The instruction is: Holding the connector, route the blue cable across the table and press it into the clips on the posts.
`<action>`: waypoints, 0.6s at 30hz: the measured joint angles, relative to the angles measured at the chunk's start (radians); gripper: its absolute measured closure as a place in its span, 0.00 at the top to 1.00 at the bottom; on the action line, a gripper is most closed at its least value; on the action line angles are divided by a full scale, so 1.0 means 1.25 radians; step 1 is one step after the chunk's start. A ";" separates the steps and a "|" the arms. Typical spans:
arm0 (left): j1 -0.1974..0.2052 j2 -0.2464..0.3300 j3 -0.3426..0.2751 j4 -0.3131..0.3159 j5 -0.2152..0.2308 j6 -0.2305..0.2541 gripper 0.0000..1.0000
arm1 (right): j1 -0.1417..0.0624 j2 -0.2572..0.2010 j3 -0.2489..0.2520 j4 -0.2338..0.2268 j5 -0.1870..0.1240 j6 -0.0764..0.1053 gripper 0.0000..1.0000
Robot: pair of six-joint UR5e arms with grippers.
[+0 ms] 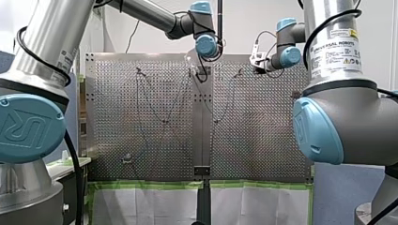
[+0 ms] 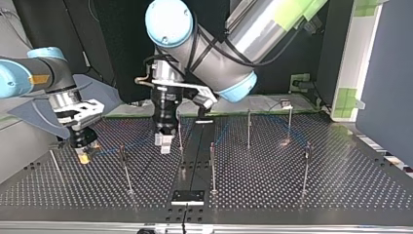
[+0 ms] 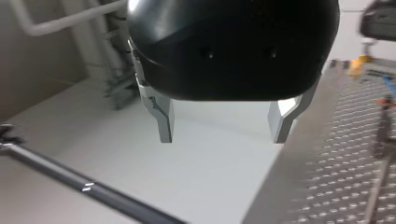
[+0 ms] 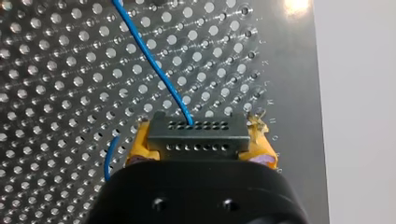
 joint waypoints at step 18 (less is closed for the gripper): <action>-0.007 -0.016 -0.144 0.143 -0.029 -0.038 1.00 | 0.003 0.000 0.002 0.003 0.002 -0.005 0.00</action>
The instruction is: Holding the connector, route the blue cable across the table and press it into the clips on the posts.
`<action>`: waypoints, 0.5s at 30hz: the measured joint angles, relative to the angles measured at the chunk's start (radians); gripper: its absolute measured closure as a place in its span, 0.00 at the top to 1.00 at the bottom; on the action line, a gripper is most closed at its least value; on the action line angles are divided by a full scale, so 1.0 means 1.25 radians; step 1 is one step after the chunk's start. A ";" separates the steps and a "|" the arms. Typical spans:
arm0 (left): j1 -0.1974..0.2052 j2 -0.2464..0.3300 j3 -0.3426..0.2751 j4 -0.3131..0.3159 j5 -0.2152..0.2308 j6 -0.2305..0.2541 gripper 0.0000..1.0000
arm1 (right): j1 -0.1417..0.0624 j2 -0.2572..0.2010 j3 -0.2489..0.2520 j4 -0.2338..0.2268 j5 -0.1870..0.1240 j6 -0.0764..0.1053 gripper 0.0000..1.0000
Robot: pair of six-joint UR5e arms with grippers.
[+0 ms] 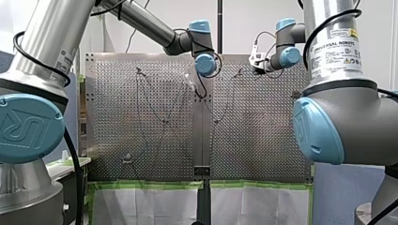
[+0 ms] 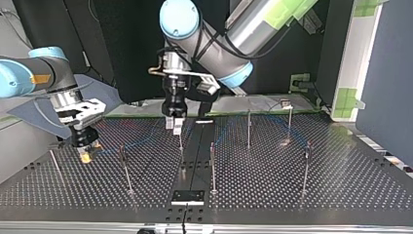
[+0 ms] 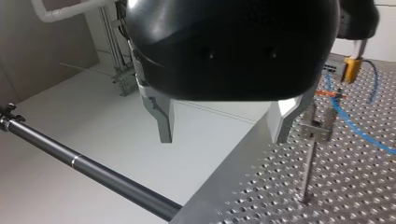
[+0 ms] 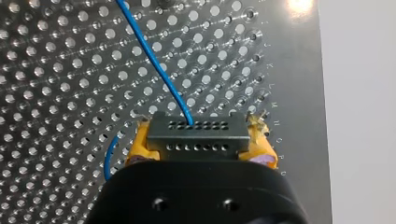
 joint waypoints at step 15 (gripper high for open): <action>0.001 0.000 -0.118 0.118 -0.003 0.018 1.00 | -0.003 0.001 0.001 -0.001 0.000 -0.001 0.00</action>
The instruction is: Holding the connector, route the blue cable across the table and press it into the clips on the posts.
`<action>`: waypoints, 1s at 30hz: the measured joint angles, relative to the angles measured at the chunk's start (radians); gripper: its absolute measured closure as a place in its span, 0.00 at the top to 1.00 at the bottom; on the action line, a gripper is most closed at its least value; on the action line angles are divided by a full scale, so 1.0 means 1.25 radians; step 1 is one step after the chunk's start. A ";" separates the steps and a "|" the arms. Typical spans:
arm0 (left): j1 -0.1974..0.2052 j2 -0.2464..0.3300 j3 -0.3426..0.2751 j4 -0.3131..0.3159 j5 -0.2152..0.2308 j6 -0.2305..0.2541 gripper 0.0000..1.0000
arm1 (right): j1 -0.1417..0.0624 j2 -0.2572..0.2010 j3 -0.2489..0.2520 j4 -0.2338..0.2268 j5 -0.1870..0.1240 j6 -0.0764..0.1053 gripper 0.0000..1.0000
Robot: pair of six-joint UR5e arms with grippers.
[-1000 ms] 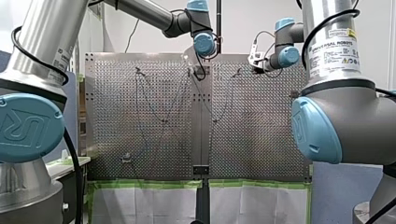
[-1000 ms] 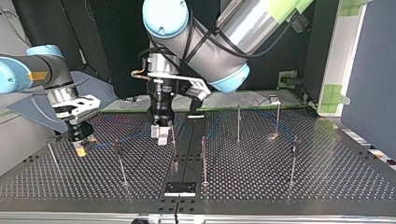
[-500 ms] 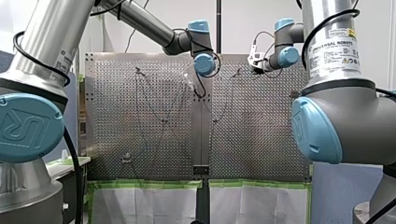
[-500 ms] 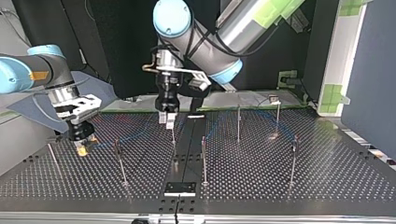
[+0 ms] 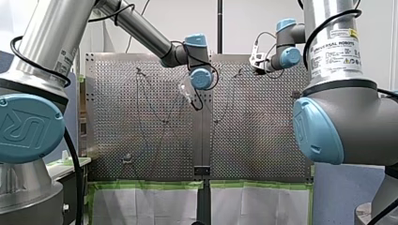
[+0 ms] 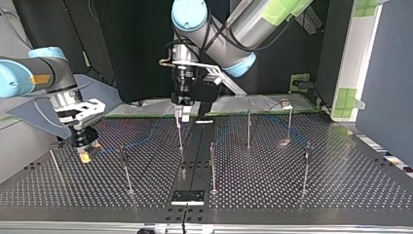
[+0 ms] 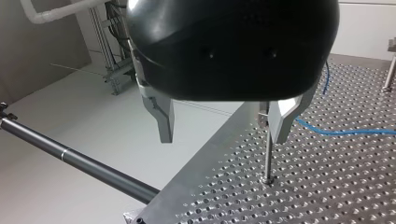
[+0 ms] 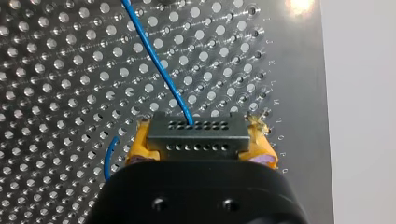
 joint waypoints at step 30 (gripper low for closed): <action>0.005 -0.125 -0.236 0.236 0.001 0.007 1.00 | -0.003 0.002 0.000 0.000 0.000 0.001 0.00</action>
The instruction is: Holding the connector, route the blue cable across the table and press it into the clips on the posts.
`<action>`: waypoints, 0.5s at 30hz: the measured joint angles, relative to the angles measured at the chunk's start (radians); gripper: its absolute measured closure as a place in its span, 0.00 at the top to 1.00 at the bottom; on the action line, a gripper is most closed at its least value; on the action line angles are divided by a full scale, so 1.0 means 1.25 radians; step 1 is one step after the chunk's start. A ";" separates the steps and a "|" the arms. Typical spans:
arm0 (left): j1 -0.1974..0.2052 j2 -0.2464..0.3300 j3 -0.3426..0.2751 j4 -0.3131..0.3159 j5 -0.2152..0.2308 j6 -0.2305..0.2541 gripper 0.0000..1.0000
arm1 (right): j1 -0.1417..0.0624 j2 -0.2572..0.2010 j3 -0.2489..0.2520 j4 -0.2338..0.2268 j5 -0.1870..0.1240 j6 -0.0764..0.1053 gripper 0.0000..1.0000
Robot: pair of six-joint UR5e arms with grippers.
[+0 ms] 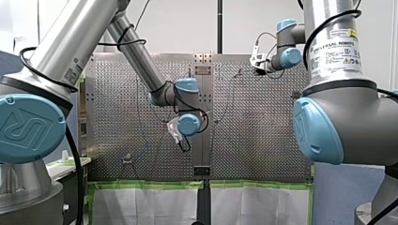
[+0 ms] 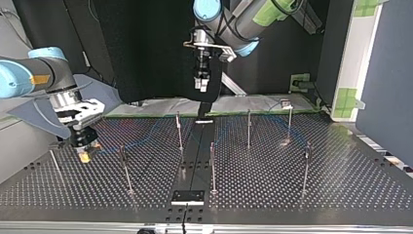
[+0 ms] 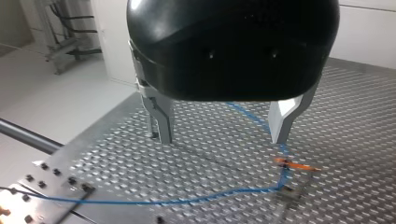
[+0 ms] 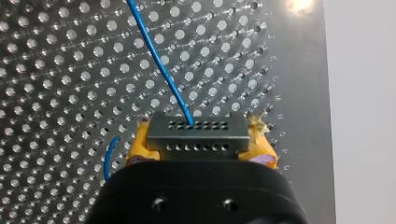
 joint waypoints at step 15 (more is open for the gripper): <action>-0.003 -0.029 -0.123 0.123 0.003 0.000 1.00 | -0.003 0.002 0.000 0.000 0.000 -0.001 0.00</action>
